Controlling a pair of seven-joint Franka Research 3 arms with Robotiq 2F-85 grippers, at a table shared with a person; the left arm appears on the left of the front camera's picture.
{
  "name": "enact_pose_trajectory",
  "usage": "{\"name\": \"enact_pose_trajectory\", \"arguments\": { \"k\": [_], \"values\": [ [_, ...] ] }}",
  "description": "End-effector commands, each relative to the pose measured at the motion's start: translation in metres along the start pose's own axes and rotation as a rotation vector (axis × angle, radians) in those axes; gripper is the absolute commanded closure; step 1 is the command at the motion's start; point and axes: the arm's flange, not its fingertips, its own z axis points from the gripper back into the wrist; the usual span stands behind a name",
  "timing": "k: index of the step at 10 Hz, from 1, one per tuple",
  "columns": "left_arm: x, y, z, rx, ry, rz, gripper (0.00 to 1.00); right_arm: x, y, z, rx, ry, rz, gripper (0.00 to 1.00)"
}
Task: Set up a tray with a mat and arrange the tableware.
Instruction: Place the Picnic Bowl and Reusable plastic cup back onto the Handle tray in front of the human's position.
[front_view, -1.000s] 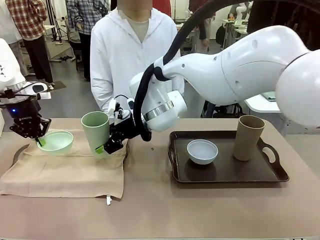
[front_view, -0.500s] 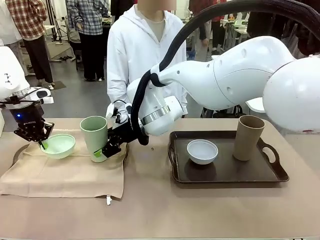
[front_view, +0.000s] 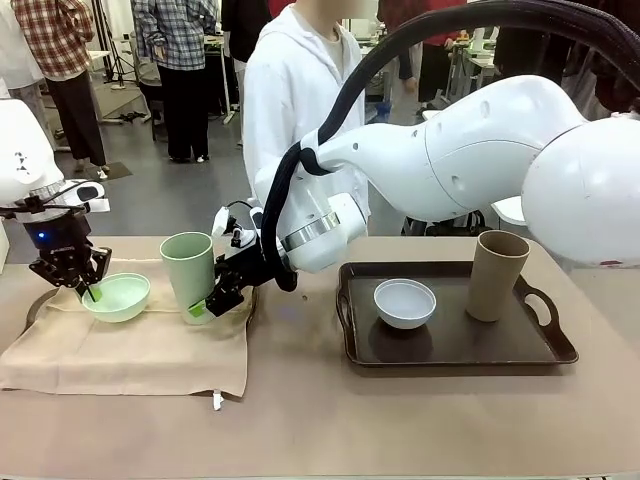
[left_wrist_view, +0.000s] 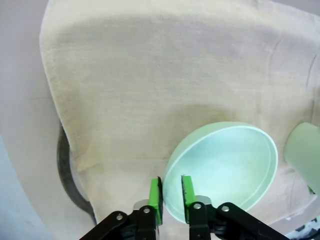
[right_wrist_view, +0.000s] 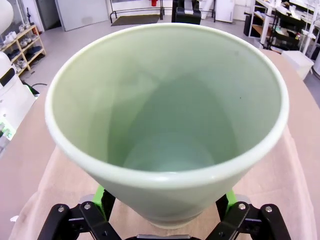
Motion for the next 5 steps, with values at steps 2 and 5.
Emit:
{"name": "enact_pose_trajectory", "arguments": {
  "k": [2,5],
  "values": [
    [0.003,0.003,0.004,0.0,0.012,0.008,0.37,-0.002,0.0,0.007,0.05,0.118,-0.115,0.0],
    [-0.003,0.001,0.01,-0.026,0.025,0.0,0.34,-0.01,0.01,0.035,0.046,0.169,-0.226,0.0]
  ]
}}
